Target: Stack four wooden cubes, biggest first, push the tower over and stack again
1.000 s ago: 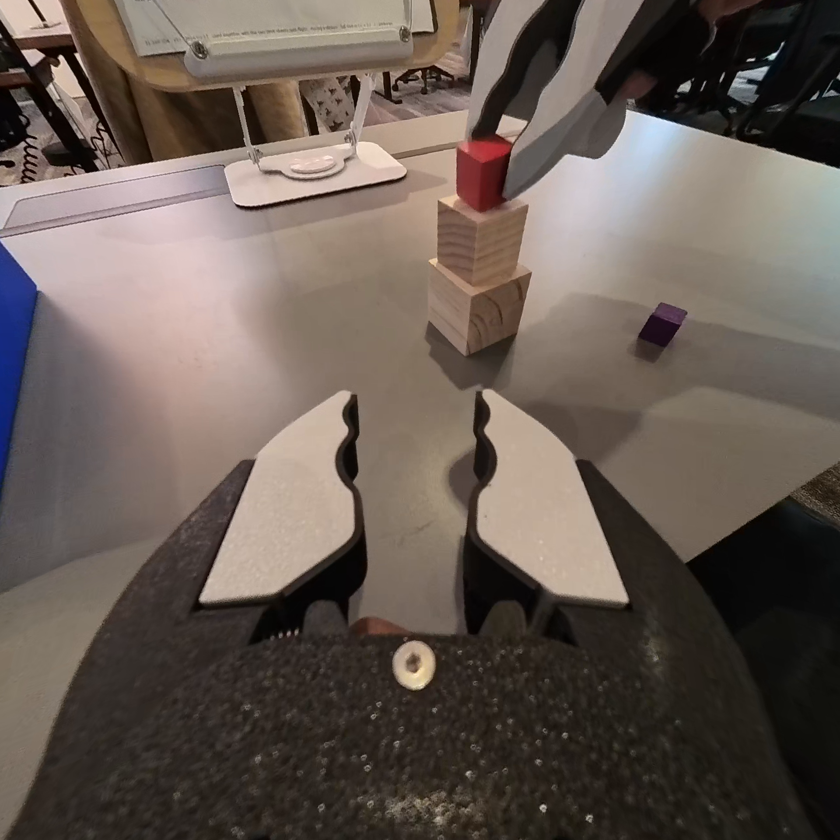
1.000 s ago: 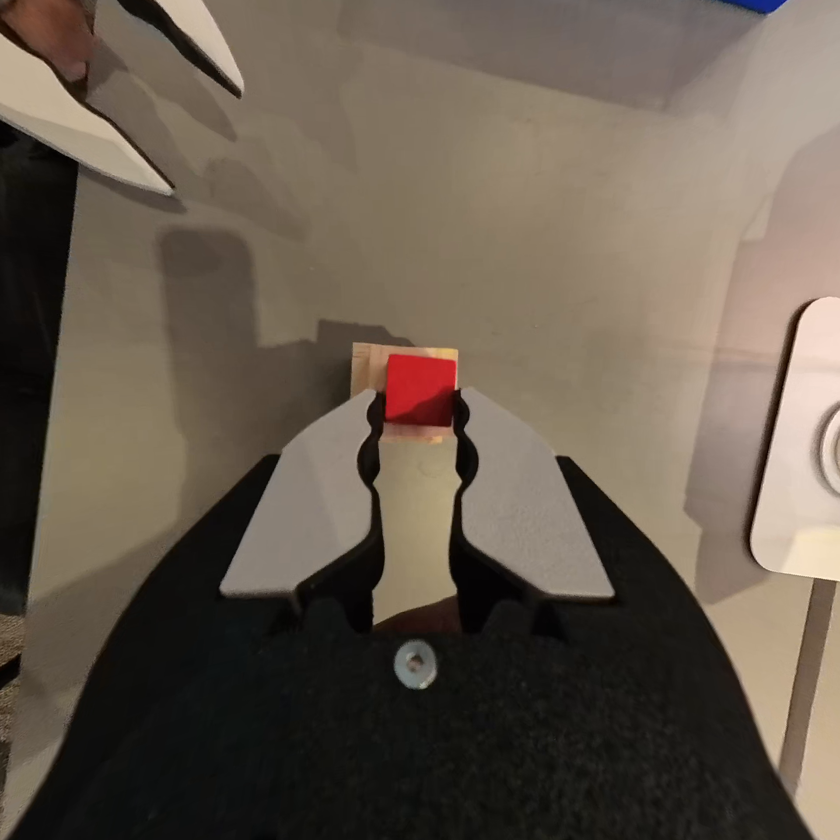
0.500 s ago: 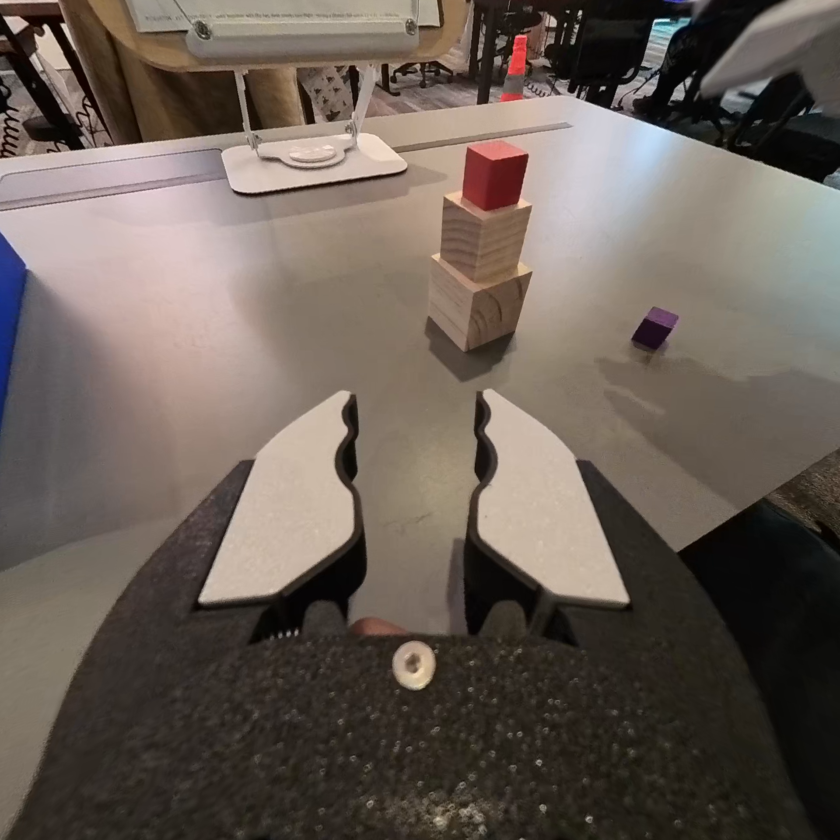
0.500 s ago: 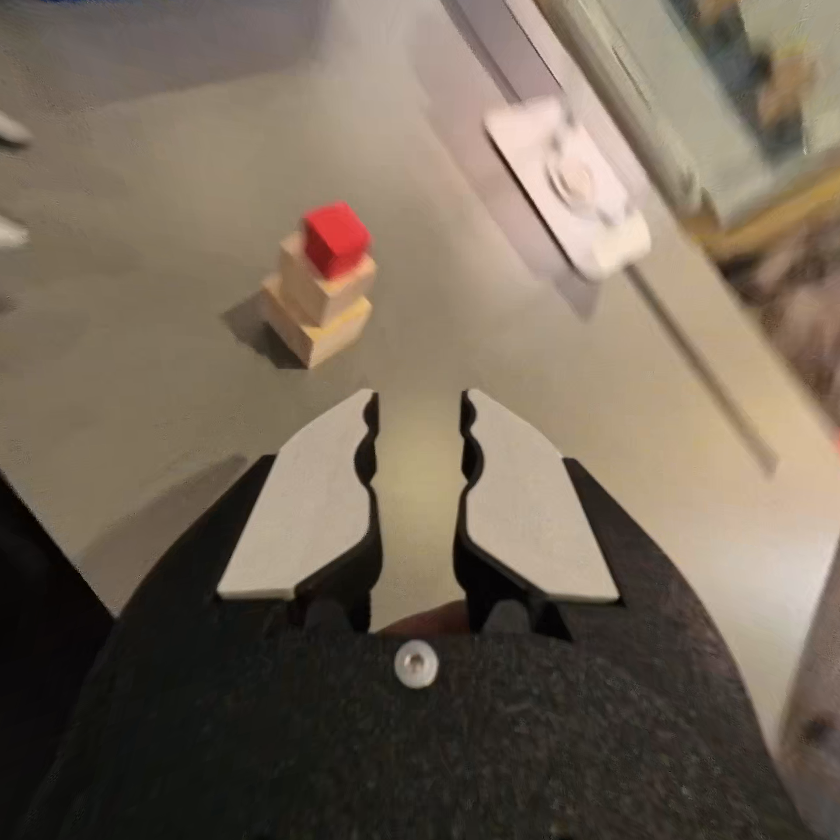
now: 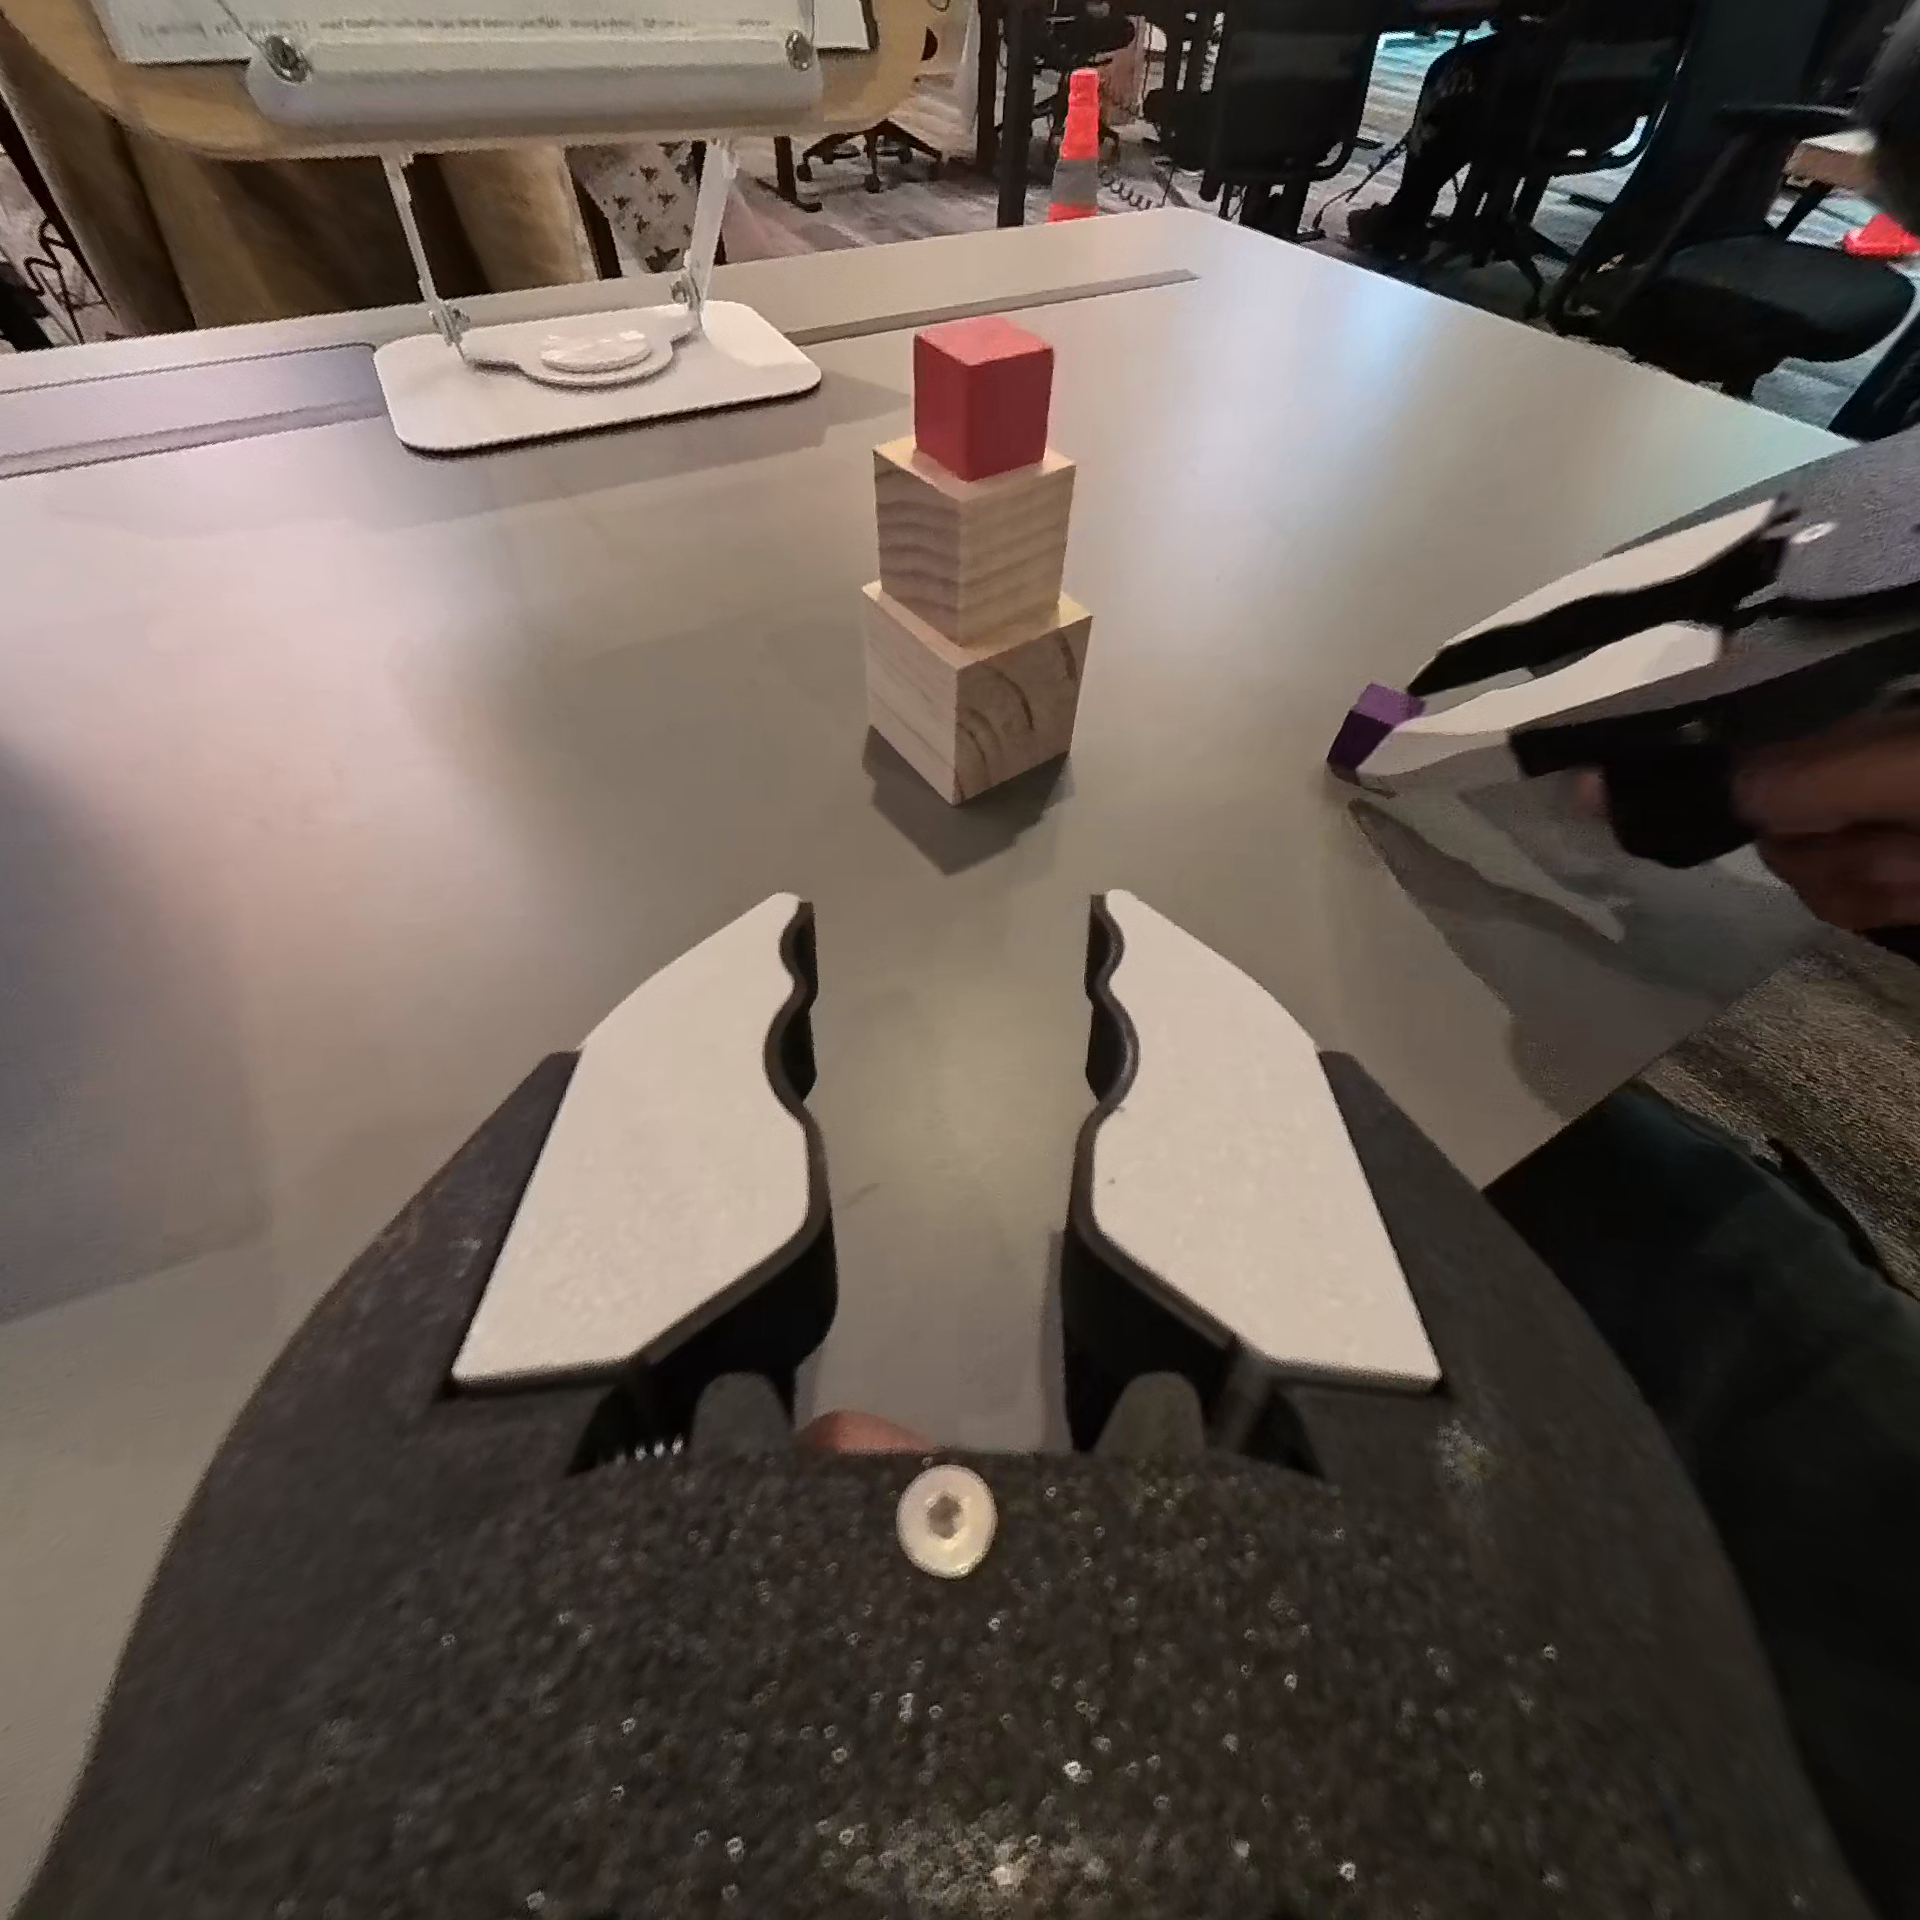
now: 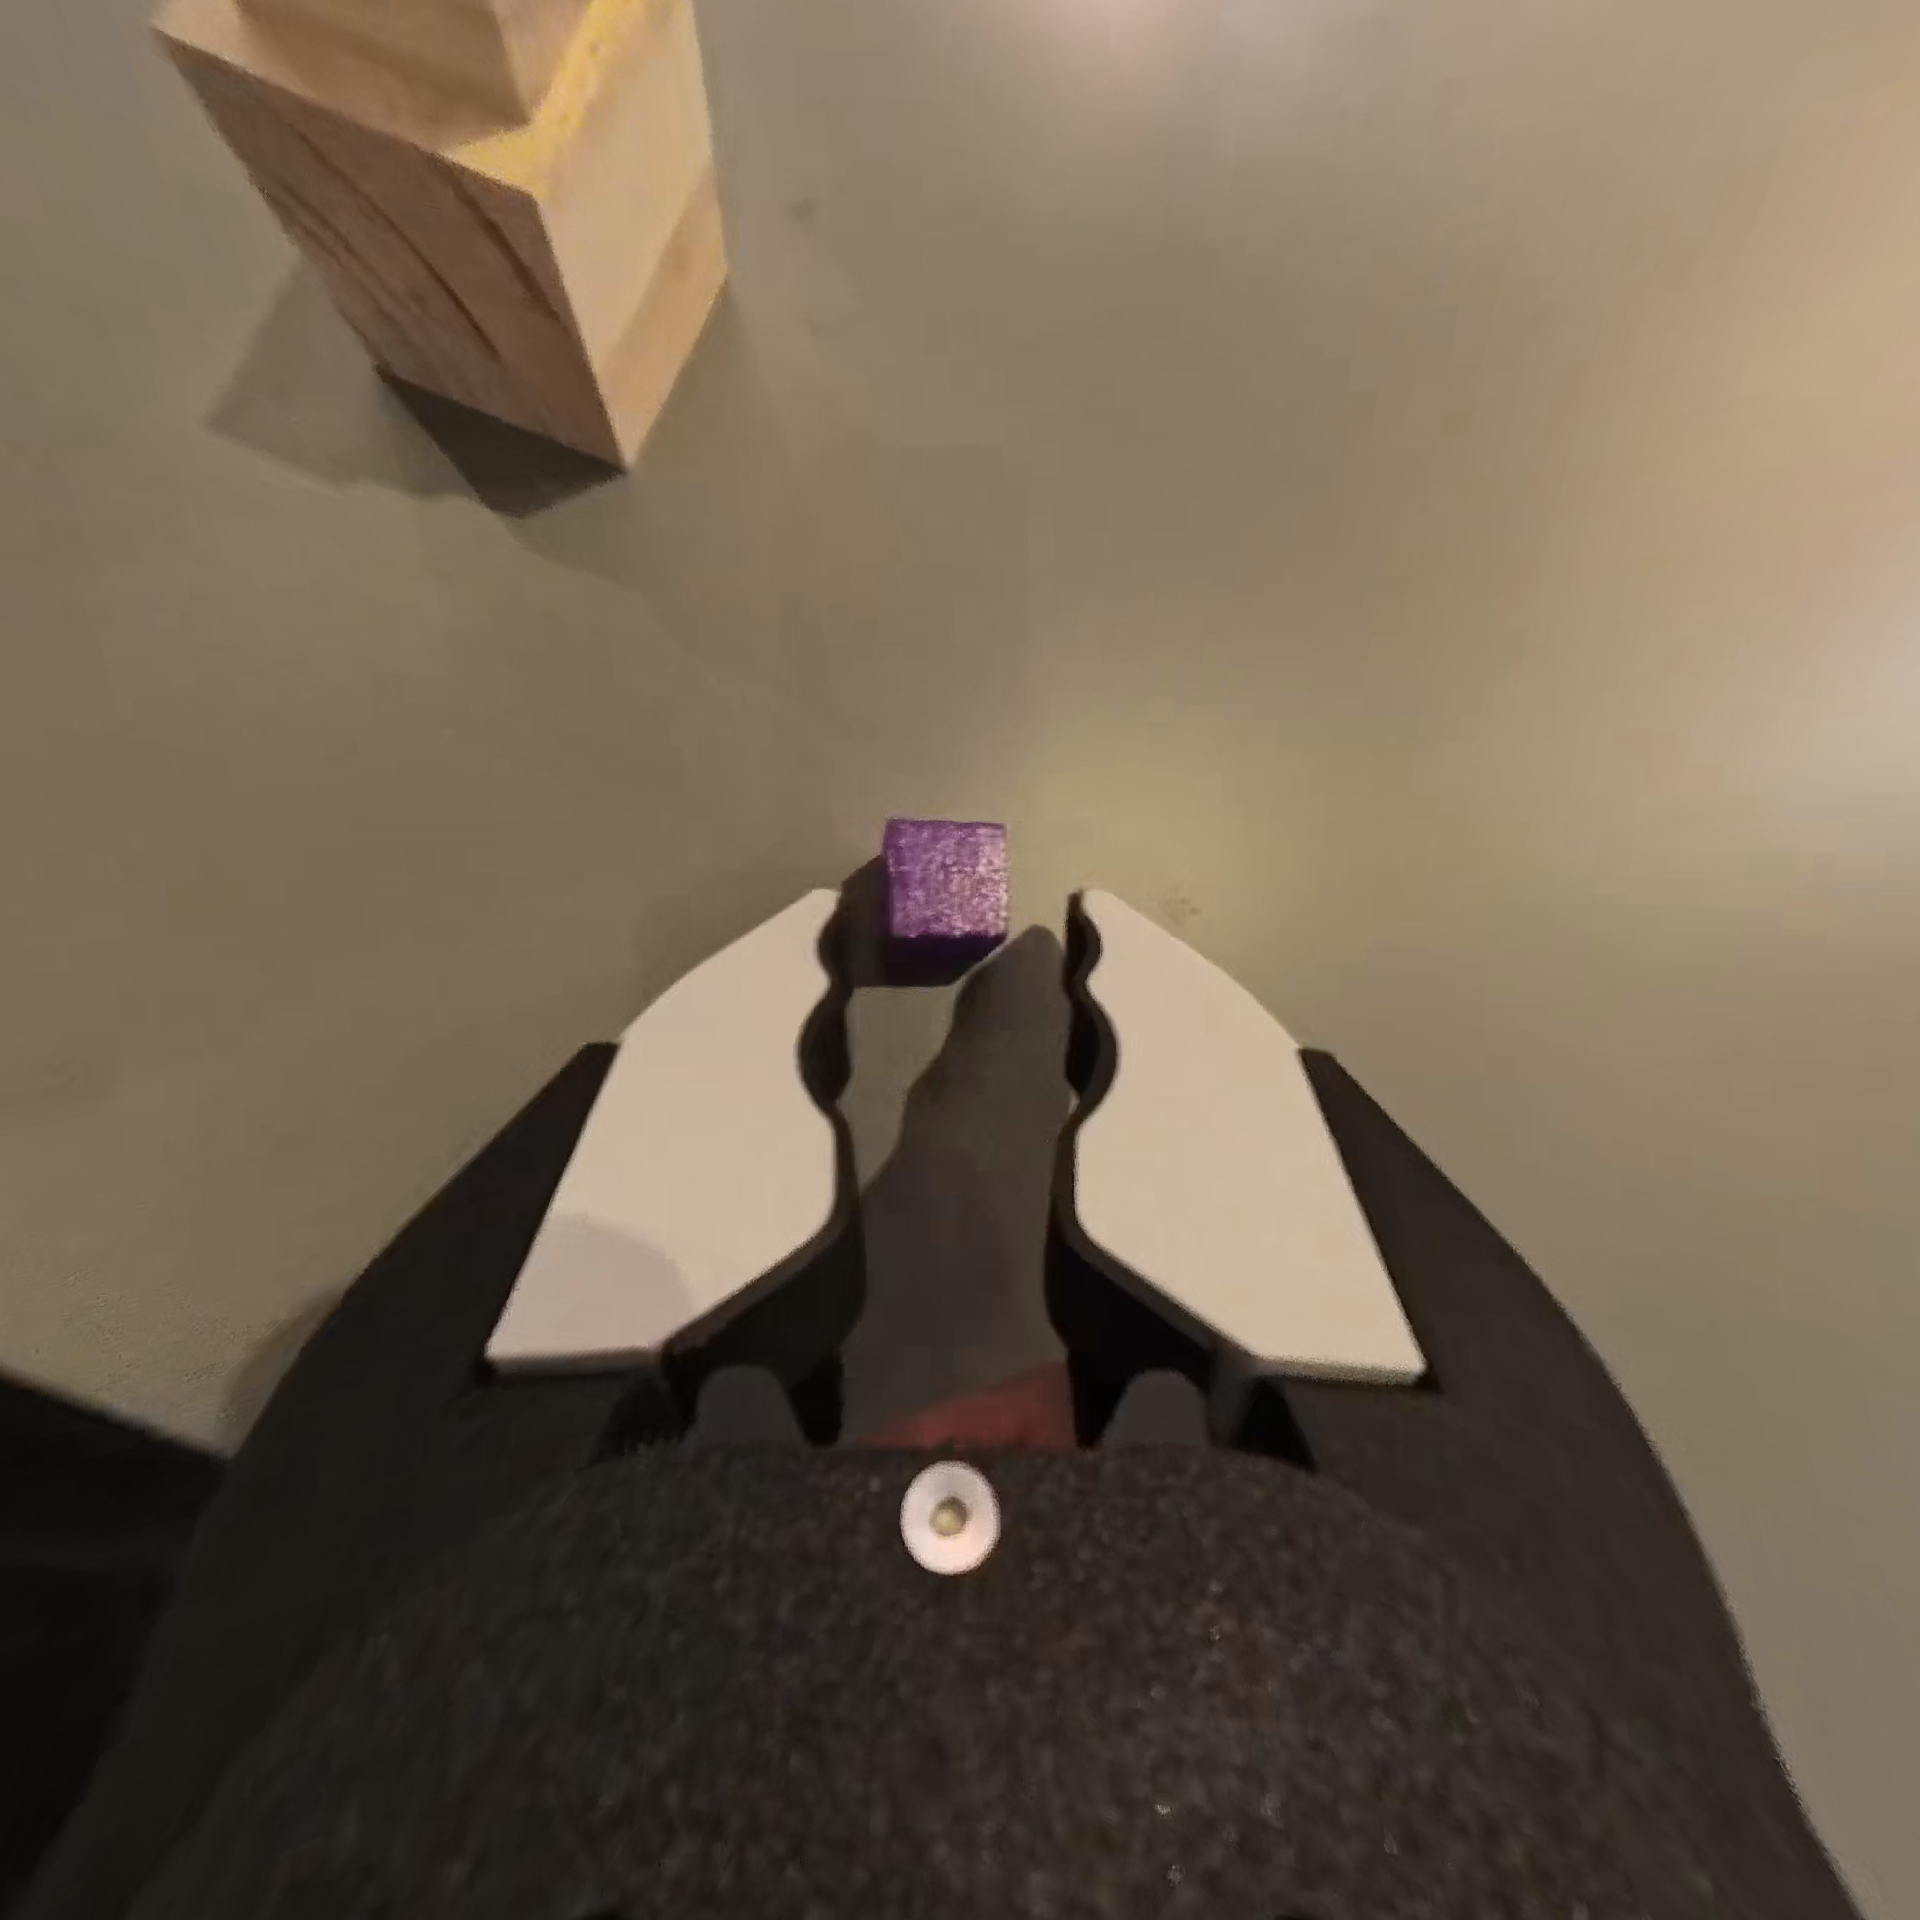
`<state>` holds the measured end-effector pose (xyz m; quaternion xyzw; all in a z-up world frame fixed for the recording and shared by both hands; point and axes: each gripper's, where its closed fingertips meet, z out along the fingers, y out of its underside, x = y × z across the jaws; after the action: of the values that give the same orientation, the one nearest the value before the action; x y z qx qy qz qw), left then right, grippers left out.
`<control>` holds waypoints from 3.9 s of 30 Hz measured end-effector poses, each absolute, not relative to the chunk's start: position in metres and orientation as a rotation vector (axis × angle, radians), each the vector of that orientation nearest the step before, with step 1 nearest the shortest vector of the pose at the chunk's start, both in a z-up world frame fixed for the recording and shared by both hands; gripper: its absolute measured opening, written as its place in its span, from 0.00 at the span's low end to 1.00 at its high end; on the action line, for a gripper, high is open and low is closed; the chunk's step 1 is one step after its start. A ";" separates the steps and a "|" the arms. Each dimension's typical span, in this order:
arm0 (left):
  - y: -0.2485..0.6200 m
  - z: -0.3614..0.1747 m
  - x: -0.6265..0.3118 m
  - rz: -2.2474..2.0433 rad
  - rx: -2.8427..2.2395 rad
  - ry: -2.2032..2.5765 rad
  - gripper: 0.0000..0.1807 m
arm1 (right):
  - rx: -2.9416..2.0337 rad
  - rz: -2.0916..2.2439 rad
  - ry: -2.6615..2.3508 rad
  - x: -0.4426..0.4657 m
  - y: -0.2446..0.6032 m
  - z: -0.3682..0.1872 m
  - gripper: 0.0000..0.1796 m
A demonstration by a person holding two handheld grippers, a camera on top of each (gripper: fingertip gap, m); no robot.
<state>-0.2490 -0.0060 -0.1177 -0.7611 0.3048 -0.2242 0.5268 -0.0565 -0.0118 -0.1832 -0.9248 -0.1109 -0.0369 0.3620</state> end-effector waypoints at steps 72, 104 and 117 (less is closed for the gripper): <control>-0.004 -0.106 -0.251 -0.415 -1.735 0.701 0.26 | -1.973 0.177 -0.610 -0.103 -0.070 -0.140 0.14; -0.010 -0.119 -0.245 -0.407 -1.758 0.781 0.26 | -1.971 0.100 -0.740 -0.119 -0.069 -0.158 0.09; -0.012 -0.118 -0.244 -0.403 -1.752 0.789 0.26 | -1.993 0.171 -0.740 -0.121 -0.073 -0.154 0.00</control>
<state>-0.2442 -0.0119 -0.1176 -0.7419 0.3341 -0.1707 0.5557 -0.1213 -0.0733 -0.1542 -0.8180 -0.3038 0.0700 0.4834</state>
